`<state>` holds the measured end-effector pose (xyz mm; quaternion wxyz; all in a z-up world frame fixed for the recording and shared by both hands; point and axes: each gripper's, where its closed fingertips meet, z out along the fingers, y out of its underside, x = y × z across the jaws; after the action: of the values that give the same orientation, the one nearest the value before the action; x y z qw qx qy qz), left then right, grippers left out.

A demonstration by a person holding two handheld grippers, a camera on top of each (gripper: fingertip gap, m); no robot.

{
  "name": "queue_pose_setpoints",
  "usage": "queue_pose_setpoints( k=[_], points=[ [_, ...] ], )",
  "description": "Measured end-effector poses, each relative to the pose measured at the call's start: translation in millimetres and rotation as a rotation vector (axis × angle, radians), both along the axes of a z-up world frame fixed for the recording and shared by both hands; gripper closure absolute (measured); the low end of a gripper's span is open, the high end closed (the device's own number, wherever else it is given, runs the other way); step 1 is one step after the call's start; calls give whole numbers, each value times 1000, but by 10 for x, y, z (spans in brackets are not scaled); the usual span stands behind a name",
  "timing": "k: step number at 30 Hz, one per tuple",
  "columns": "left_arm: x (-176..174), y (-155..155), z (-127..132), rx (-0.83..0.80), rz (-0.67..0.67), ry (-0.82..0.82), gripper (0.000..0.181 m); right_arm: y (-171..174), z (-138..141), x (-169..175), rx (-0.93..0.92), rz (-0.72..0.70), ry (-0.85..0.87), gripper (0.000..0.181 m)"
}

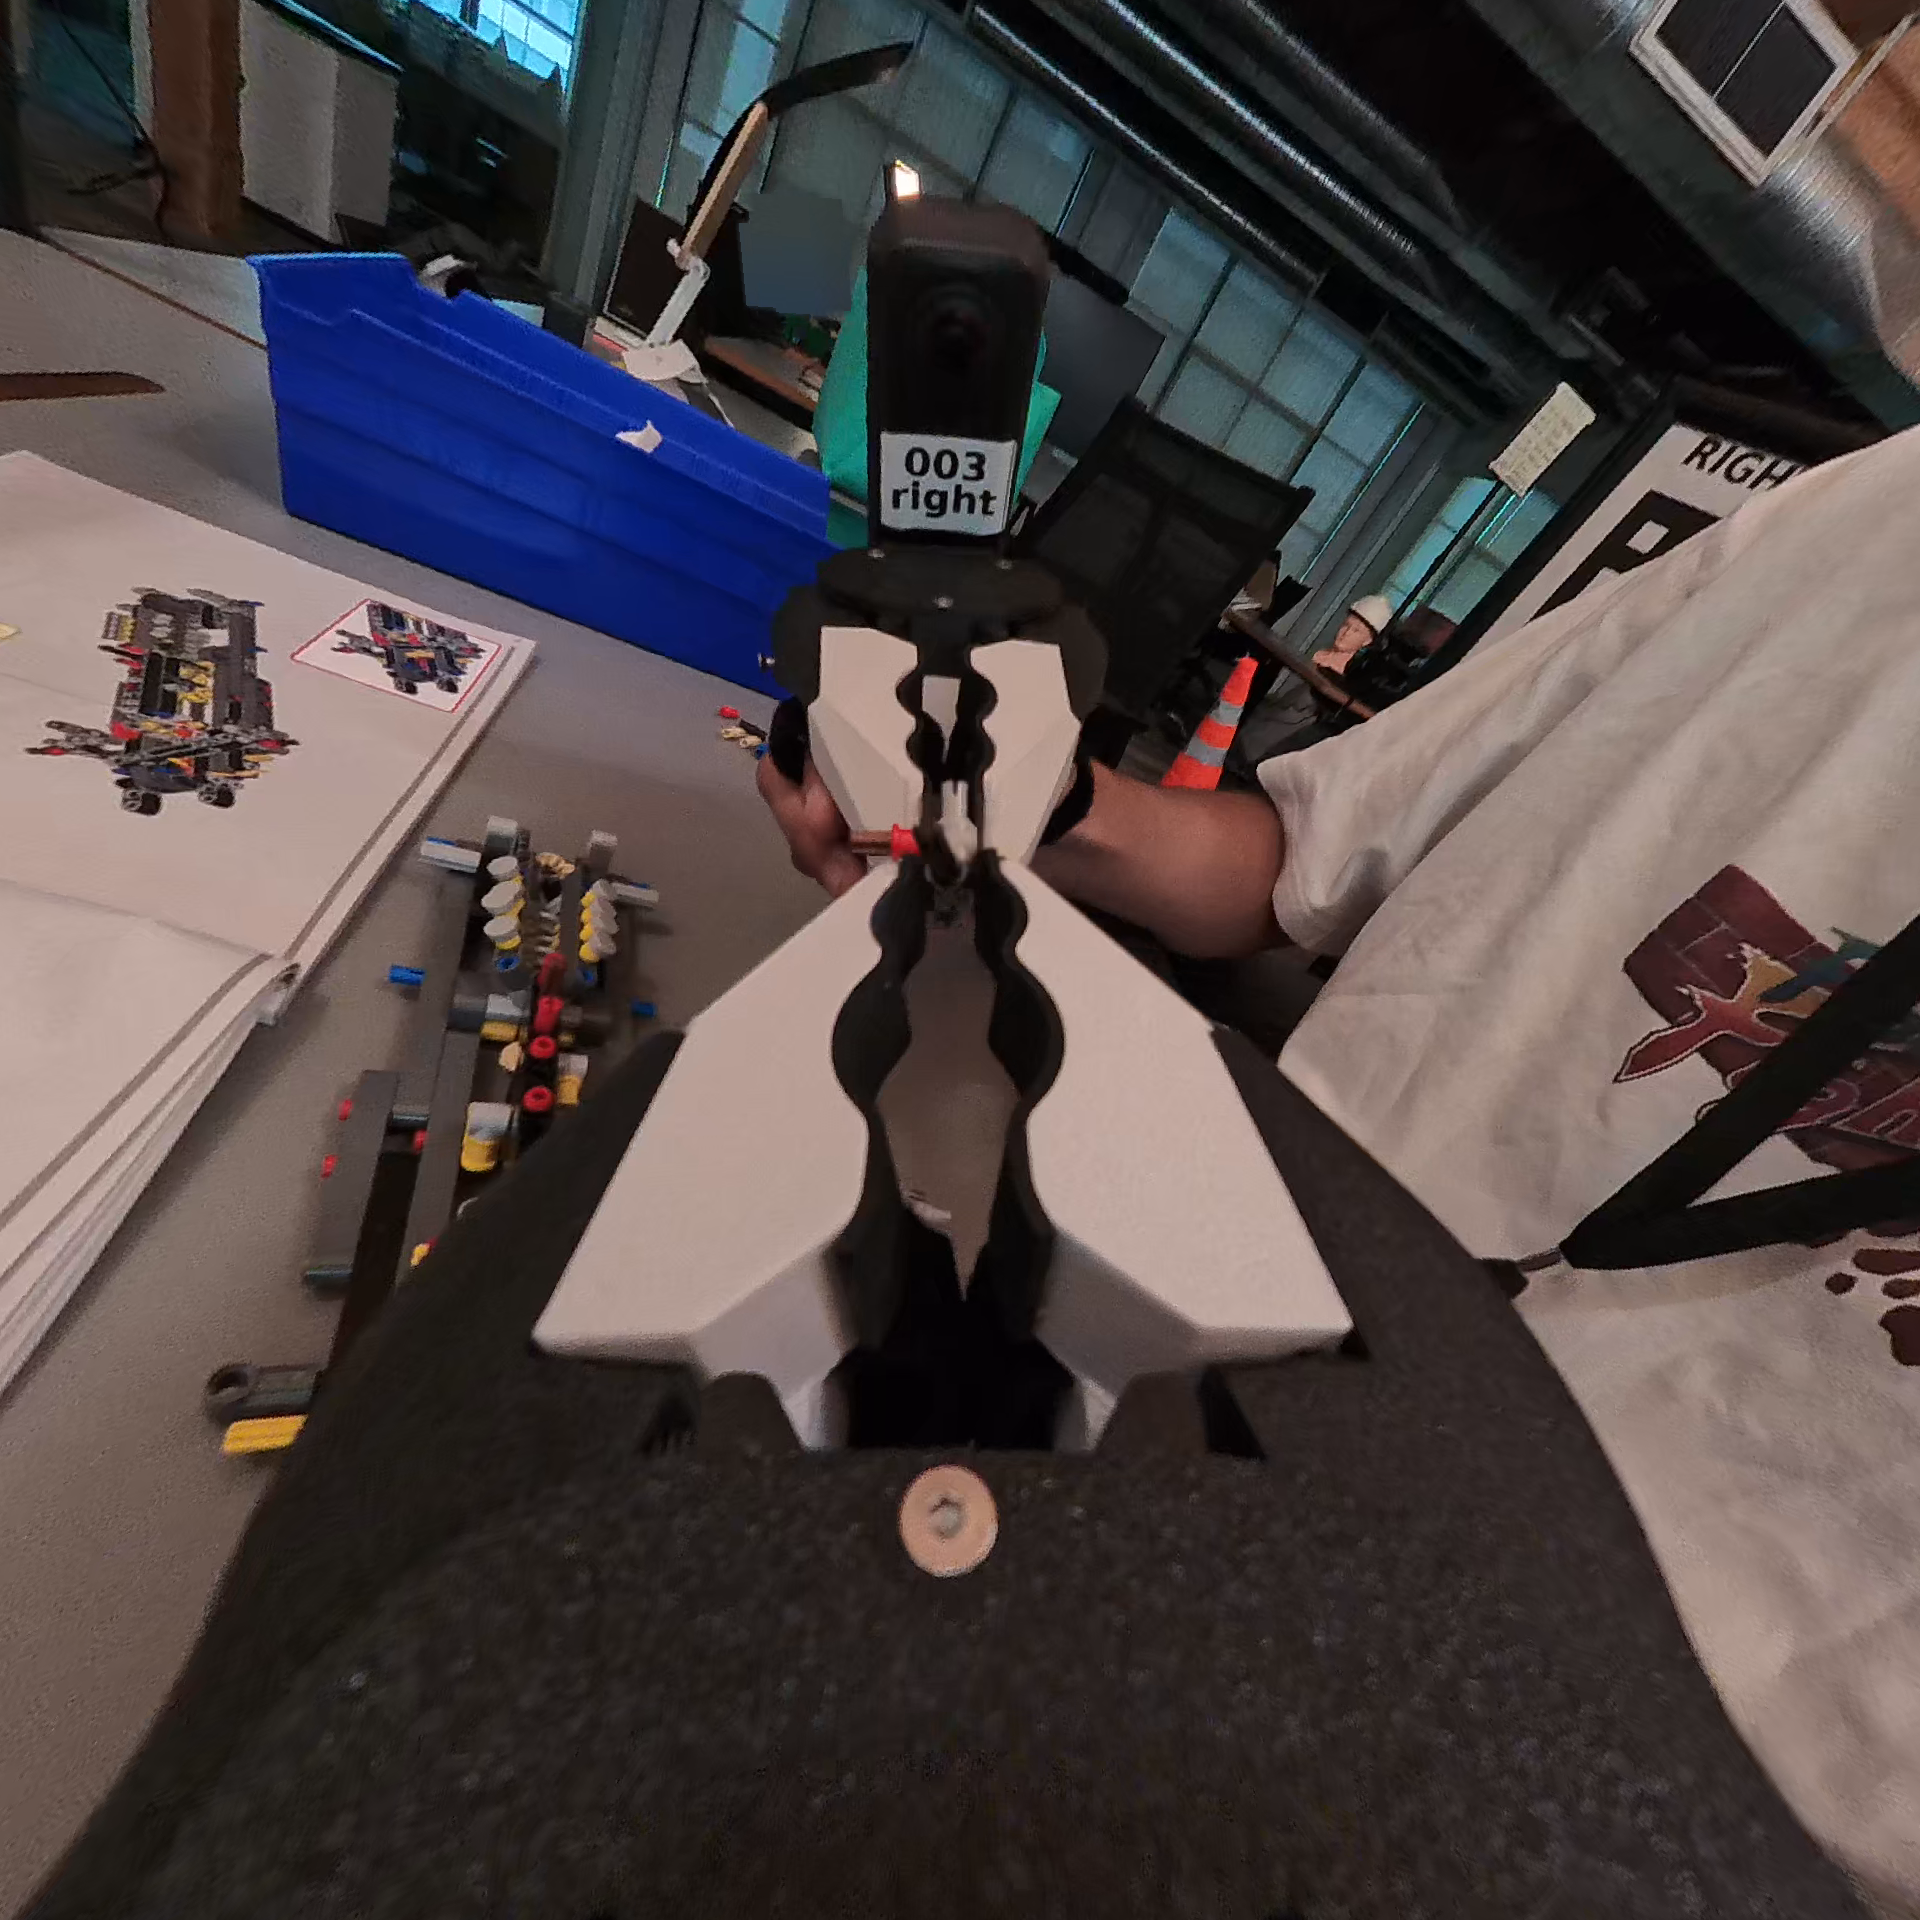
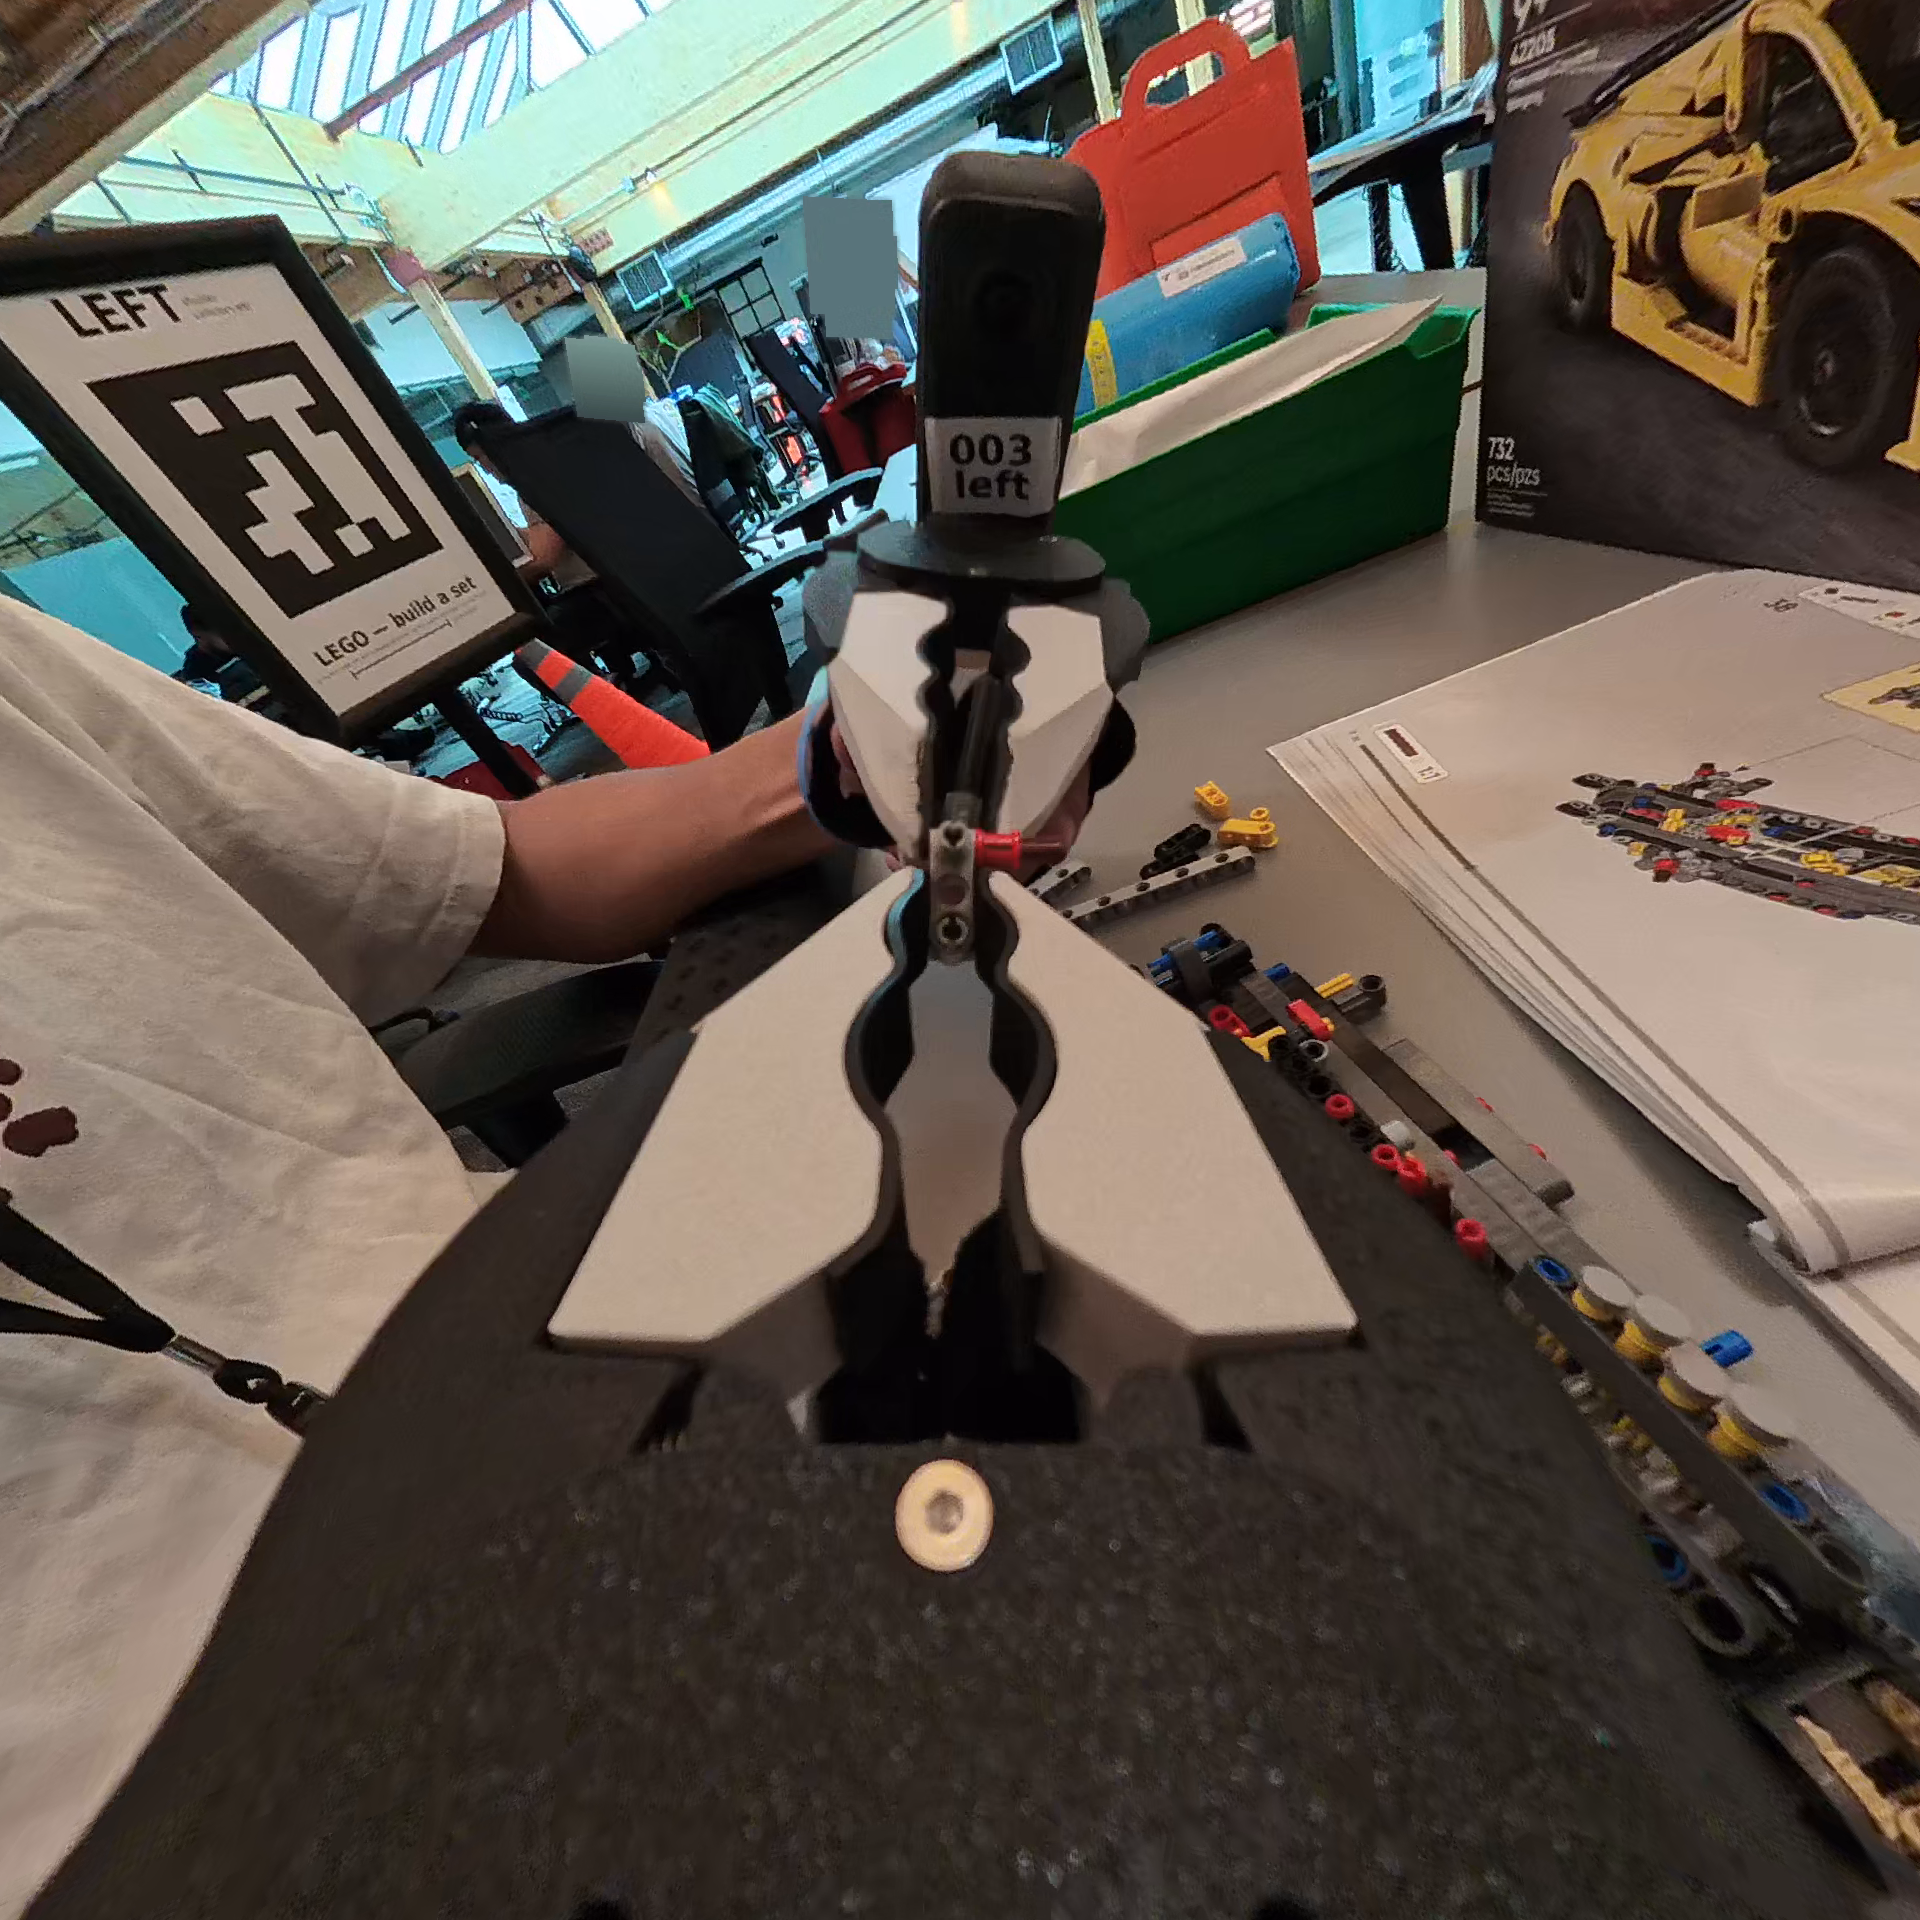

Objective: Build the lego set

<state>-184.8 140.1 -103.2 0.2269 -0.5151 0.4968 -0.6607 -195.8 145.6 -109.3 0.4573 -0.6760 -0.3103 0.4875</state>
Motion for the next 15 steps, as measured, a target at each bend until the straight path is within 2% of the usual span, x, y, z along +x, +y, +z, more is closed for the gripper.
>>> queue_pose_setpoints(
  k=[4,8,15],
  points=[
    [13,16,-45,46,19,15,175,20,-39,12,-15,-10,-18,175],
    [-9,30,-50,77,28,19,175,6,12,23,-51,15,40,166],
    [-6,15,-69,149,44,25,175,27,-11,39,-80,8,33,176]
  ],
)
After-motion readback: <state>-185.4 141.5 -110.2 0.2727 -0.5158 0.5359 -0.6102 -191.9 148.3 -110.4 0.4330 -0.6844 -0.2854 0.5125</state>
